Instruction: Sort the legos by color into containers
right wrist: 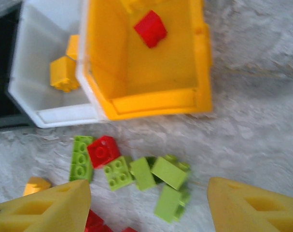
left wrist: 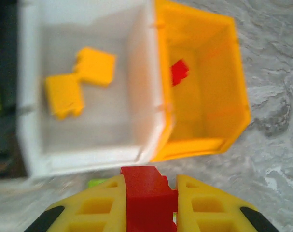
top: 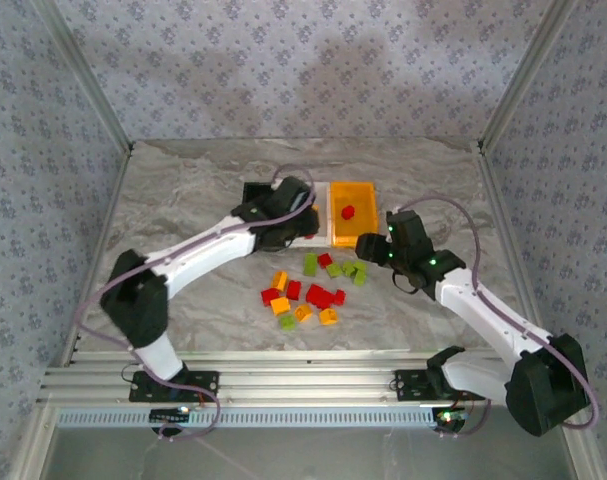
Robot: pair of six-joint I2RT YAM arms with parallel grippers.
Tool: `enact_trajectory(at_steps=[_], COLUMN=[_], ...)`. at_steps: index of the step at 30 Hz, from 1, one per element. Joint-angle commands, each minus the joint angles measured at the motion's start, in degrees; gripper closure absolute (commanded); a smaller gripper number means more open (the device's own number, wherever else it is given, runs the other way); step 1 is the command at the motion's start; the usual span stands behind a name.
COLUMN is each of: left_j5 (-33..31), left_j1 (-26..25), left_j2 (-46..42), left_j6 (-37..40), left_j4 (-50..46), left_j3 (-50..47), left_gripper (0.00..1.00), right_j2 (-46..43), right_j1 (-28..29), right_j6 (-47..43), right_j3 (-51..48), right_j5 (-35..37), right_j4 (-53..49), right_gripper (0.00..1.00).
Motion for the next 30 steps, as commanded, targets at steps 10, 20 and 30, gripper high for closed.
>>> enact_trajectory(at_steps=[10,20,30], left_j5=[2.1,3.1,4.1], left_j1=[-0.9,-1.2,-3.1], left_j2=[30.0,35.6,12.2], left_j6=[10.1,10.5,11.6], left_j4=[-14.5,-20.4,-6.6], left_j3=[40.7,54.1,27.7], left_gripper=[0.89,0.46,0.13], right_j2=[-7.1,-4.7,3.3], right_j1=[-2.7,-2.8,1.0], right_j6=[1.5,3.0,3.8], right_j3=[-4.9,-5.6,-5.4], right_j5=[0.1,-4.2,-6.7], right_j4=[-6.1,-4.0,0.9], right_gripper=[0.33,0.31,0.31])
